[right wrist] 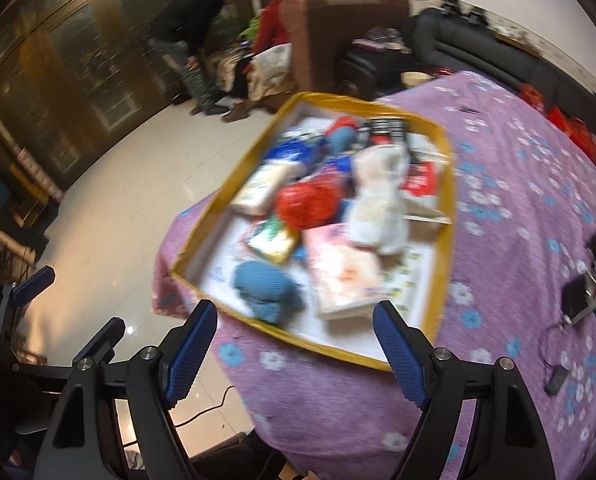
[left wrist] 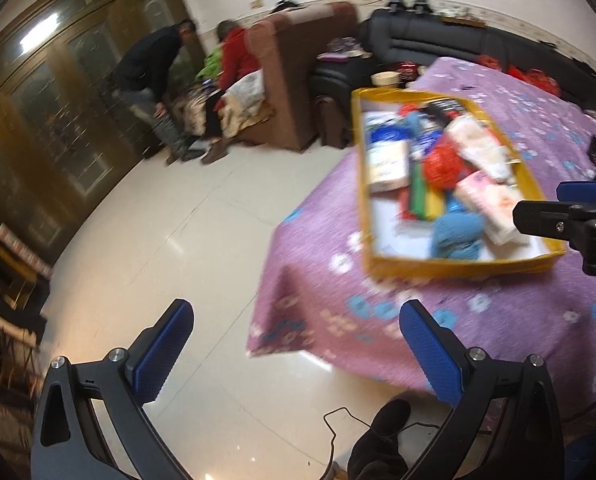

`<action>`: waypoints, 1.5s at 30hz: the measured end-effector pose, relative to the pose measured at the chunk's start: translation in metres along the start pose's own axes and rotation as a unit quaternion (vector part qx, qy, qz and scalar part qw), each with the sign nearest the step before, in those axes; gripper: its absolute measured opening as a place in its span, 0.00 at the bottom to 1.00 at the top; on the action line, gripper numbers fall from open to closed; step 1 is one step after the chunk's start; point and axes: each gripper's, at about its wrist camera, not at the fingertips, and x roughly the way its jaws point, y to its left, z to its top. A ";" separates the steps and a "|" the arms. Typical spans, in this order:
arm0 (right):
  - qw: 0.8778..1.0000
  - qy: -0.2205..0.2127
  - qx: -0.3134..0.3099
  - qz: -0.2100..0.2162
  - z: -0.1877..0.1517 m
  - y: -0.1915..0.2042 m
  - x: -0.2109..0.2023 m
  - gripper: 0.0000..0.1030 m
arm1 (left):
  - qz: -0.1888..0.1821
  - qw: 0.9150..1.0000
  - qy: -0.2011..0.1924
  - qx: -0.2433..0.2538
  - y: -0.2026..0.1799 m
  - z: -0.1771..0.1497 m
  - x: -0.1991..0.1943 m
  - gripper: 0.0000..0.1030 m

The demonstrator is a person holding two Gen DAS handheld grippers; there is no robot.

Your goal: Organize soft objects

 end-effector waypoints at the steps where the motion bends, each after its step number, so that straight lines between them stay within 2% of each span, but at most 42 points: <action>1: 1.000 -0.003 0.007 -0.004 -0.001 -0.006 -0.003 0.82 | -0.006 1.000 -0.003 0.008 -0.006 0.004 0.000 1.00; 10: 0.994 -0.021 0.094 -0.054 -0.026 -0.076 -0.039 0.82 | -0.069 0.993 -0.031 0.086 -0.079 0.034 -0.006 1.00; 16: 0.989 -0.025 0.121 -0.077 -0.046 -0.099 -0.056 0.82 | -0.099 0.990 -0.024 0.101 -0.105 0.039 -0.002 1.00; 18: 0.989 -0.023 0.122 -0.081 -0.049 -0.102 -0.058 0.82 | -0.097 0.990 -0.023 0.102 -0.107 0.041 -0.001 1.00; 23: 0.990 -0.017 0.117 -0.078 -0.050 -0.098 -0.053 0.82 | -0.085 0.992 -0.017 0.092 -0.101 0.040 0.004 1.00; 36: 0.998 -0.006 0.054 -0.038 -0.027 -0.052 -0.025 0.82 | -0.046 0.998 0.005 0.045 -0.053 0.026 0.013 1.00; 45: 0.998 -0.006 0.050 -0.037 -0.025 -0.049 -0.023 0.82 | -0.046 0.998 0.007 0.031 -0.046 0.029 0.014 1.00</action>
